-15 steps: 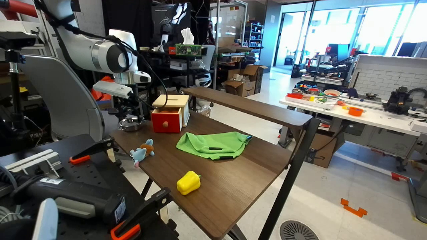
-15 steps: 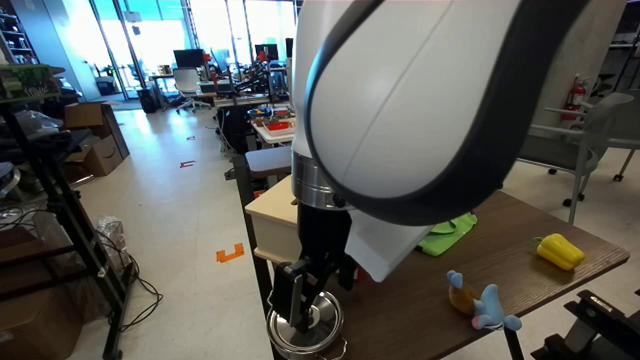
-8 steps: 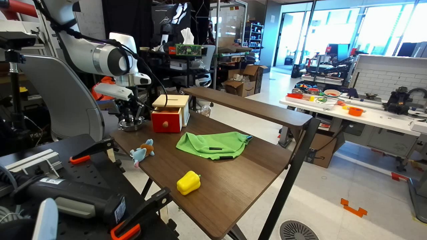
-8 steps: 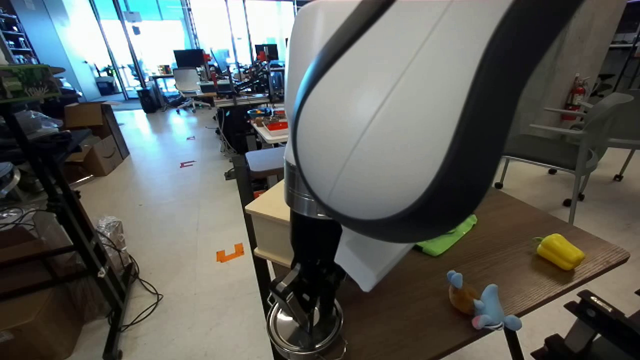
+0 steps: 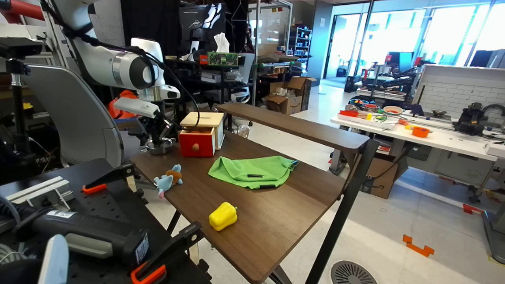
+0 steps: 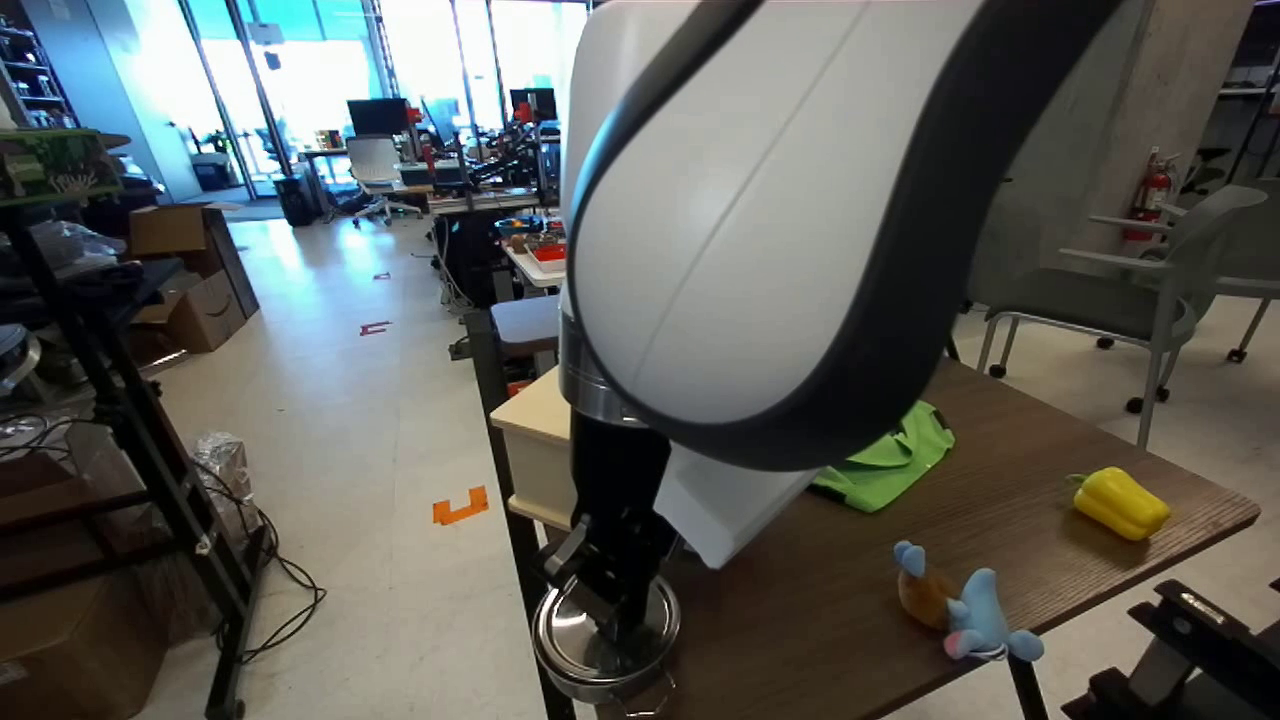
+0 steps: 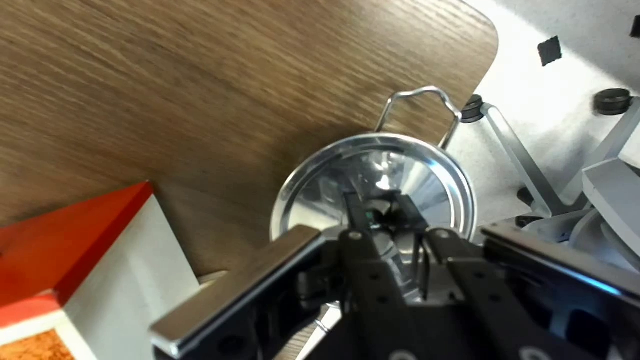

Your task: Remove the lid from the pot.

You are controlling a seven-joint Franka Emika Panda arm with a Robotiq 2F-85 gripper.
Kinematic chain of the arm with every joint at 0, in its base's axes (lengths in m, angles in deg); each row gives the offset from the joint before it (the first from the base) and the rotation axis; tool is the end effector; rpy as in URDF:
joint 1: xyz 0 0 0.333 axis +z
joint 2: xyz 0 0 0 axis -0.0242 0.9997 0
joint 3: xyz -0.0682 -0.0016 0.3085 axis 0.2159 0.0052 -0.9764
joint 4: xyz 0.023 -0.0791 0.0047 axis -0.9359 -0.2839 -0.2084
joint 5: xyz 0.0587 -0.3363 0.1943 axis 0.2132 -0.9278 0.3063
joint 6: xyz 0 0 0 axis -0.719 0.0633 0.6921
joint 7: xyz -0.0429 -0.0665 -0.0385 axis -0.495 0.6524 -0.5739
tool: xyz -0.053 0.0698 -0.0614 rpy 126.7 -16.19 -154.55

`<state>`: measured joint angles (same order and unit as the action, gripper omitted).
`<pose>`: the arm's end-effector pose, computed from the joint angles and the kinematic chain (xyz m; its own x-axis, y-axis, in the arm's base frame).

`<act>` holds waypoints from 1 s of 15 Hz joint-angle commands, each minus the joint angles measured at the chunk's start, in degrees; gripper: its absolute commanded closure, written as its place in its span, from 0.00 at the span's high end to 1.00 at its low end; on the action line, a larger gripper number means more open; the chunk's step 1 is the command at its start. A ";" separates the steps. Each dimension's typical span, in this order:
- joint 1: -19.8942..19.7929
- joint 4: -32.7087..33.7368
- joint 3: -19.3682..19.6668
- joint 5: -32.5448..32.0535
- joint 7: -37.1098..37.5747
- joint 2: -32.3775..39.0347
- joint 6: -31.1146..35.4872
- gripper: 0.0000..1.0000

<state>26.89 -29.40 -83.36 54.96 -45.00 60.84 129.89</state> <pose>0.5116 0.3816 0.0831 0.8616 0.5010 0.0818 0.5069 -0.8577 -0.0864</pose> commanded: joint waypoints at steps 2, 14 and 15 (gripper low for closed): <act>1.05 0.79 1.60 -1.29 1.24 0.77 0.58 0.05; -0.50 -17.37 1.18 -2.15 0.55 -17.54 -0.99 0.05; -0.78 -20.04 1.69 -2.44 0.80 -19.85 -0.77 0.05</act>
<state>26.78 -40.88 -82.72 54.84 -45.20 49.14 129.43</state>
